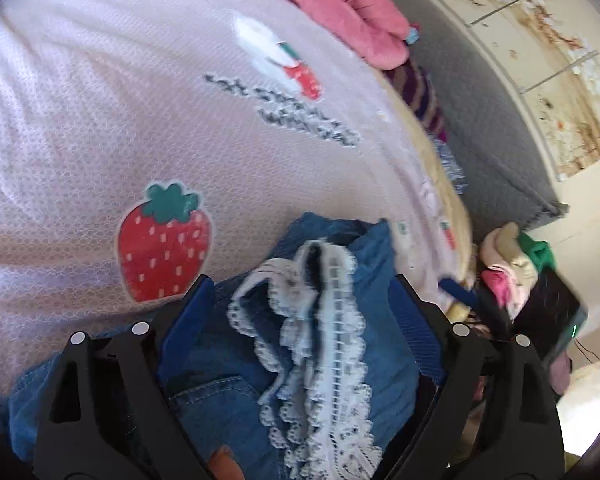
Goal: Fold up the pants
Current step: 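Lift the lace hem with both grippers and fold it over toward the waistband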
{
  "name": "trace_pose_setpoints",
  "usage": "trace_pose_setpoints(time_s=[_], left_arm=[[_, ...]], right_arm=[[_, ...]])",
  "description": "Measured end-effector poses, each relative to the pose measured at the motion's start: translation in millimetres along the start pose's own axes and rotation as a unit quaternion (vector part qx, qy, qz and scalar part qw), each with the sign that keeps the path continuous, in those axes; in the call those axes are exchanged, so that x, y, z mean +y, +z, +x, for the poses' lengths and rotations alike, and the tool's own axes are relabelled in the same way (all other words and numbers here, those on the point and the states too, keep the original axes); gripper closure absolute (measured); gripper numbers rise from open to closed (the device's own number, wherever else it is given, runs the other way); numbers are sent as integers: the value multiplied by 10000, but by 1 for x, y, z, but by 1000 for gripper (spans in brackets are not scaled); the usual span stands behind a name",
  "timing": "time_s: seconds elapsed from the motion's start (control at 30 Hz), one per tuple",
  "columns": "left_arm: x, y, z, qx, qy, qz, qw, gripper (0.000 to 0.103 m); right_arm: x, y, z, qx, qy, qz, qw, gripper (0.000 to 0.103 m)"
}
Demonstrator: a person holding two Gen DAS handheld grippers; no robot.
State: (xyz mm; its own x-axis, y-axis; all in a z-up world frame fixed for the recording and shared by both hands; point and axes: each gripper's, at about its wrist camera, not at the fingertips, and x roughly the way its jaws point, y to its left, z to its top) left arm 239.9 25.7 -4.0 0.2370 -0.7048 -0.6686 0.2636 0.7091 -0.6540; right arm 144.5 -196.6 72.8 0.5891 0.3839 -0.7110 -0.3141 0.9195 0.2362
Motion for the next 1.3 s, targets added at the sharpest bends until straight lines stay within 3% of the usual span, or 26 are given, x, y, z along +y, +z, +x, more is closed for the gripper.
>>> trace_pose_setpoints(time_s=[0.03,0.1,0.2,0.23,0.27,0.3,0.4,0.47,0.53,0.63,0.73,0.77,0.8,0.87,1.0,1.07,1.23,1.3], left_arm=[[0,0,2,26,90,12,10000,28],[0,-1,6,61,206,52,9998,64],[-2,1,11,139,78,135,9998,88],[-3,1,11,129,55,182,9997,88],[-6,2,10,92,-2,254,9996,90],[-9,3,9,66,-107,319,9994,90],[-21,7,6,-163,-226,725,9970,90],[-18,9,20,-30,200,802,9966,90],[-8,9,33,199,484,547,9971,90],[-3,7,29,240,596,413,9971,85],[-4,3,12,88,627,394,9972,73],[-4,2,7,57,612,381,9974,57],[-4,0,0,-36,616,370,9974,48],[-6,-3,-16,-229,578,372,9974,42],[-19,-12,-51,-769,863,505,9920,34],[-24,-15,-59,-943,964,528,9895,31],[-26,-36,-73,-1176,1463,336,9817,28],[-29,-46,-75,-1183,1691,373,9778,27]], right_arm=[[-5,2,9,101,15,31,9999,35],[-10,10,32,280,52,147,9995,36],[-21,14,62,600,263,398,9971,40],[-22,13,71,727,333,421,9959,66],[-23,13,73,786,426,400,9952,82],[-25,12,70,711,463,395,9956,89],[-33,11,61,465,346,516,9970,90],[-36,6,69,550,223,532,9968,89],[-31,1,77,568,55,373,9977,78],[-31,-2,64,358,94,421,9984,65],[-22,-8,25,-168,203,279,9993,58],[-16,-9,19,-255,241,187,9992,55],[-6,-15,7,-370,325,-10,9988,51],[19,-31,-15,-479,609,-497,9958,47],[75,-67,-29,-316,1077,-1514,9821,47],[108,-87,-28,-186,1214,-2165,9685,47],[156,-108,-8,84,902,-3024,9489,49],[164,-112,7,284,591,-3194,9454,51]])
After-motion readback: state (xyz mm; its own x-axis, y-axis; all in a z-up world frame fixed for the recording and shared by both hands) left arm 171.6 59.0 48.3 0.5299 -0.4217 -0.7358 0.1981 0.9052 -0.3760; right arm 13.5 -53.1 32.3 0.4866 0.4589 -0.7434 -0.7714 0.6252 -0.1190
